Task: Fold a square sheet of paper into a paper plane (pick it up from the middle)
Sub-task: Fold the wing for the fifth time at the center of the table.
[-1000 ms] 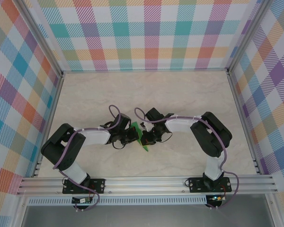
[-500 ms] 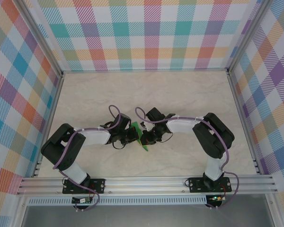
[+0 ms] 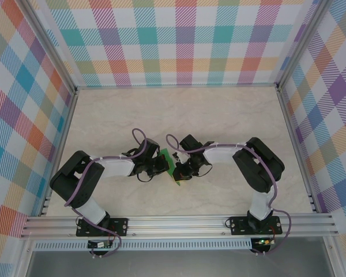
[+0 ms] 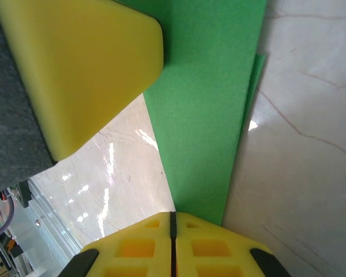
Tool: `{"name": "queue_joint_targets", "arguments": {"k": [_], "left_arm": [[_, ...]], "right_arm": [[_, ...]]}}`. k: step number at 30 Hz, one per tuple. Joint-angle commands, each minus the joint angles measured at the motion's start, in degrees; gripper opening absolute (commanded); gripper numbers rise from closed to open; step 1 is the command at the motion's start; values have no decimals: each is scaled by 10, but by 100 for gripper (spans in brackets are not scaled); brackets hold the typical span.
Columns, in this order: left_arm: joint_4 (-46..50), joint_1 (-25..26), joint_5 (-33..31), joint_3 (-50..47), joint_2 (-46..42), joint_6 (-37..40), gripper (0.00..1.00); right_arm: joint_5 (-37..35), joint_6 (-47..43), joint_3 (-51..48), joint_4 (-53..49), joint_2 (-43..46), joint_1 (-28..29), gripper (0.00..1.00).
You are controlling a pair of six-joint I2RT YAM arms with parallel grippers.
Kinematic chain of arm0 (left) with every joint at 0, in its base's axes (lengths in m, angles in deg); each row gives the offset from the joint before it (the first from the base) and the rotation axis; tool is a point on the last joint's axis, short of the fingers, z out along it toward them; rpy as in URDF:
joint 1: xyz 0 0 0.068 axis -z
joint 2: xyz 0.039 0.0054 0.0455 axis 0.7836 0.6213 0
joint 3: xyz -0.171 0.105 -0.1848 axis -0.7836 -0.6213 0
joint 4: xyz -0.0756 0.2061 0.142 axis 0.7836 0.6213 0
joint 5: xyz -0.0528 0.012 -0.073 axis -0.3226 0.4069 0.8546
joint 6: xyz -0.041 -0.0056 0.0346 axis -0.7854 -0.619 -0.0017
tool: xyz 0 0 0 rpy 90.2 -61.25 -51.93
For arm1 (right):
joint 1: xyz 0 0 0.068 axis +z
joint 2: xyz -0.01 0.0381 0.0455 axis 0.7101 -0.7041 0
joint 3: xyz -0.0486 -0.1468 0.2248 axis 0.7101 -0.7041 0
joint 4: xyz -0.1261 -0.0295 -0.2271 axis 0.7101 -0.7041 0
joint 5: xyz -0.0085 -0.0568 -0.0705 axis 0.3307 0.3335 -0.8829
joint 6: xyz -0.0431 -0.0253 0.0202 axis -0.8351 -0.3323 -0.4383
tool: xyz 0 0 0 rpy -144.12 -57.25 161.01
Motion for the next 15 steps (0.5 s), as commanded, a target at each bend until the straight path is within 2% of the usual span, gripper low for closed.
{"name": "queue_joint_targets", "arguments": {"k": [1,15], "left_arm": [[63,4,-57,-22,18,-9,0],[87,4,-82,-26,18,-30,0]], "right_arm": [[15,-18,-26,-38,4,5,8],[14,-24,-104,-59,34,13,8]]}}
